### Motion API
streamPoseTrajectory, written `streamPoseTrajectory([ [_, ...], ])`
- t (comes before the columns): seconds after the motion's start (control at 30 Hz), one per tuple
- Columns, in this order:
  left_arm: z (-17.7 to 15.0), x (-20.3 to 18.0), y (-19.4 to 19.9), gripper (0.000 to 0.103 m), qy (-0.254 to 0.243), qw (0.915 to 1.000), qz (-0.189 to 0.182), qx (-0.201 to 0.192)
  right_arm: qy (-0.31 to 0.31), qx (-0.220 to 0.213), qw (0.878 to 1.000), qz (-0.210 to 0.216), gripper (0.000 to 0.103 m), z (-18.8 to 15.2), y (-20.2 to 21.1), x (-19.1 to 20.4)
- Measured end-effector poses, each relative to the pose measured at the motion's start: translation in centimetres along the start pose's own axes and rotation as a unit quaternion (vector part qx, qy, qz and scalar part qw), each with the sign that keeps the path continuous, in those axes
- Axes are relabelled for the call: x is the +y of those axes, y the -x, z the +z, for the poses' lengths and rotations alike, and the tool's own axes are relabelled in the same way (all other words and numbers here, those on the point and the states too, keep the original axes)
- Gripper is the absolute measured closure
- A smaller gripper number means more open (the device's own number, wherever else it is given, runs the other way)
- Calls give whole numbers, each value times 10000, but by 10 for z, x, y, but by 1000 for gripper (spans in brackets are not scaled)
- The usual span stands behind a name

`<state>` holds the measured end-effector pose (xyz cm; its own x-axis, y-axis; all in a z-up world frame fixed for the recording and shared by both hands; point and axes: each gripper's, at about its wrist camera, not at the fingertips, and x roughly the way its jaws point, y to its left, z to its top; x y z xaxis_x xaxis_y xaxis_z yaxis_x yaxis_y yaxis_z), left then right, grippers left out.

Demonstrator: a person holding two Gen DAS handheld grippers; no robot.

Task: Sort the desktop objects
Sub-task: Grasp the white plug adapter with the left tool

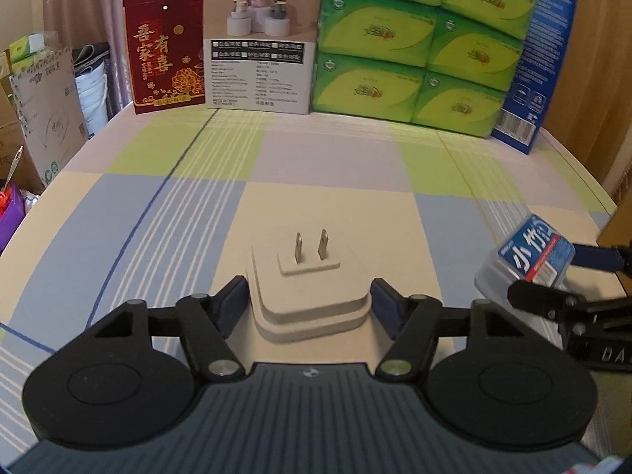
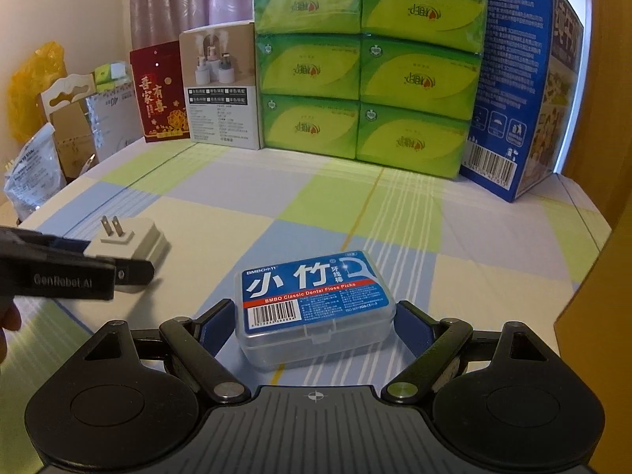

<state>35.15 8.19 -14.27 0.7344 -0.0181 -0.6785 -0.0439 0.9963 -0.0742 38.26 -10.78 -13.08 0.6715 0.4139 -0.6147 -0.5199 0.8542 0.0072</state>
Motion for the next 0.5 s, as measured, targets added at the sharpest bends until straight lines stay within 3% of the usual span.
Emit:
streamPoseTrajectory([
  [0.27, -17, -13, 31, 41, -270, 9992, -228, 209, 1, 112, 9999, 28, 19, -3, 31, 6],
  [0.5, -31, -27, 73, 41, -450, 9983, -328, 149, -215, 190, 9996, -36, 19, -7, 63, 3],
])
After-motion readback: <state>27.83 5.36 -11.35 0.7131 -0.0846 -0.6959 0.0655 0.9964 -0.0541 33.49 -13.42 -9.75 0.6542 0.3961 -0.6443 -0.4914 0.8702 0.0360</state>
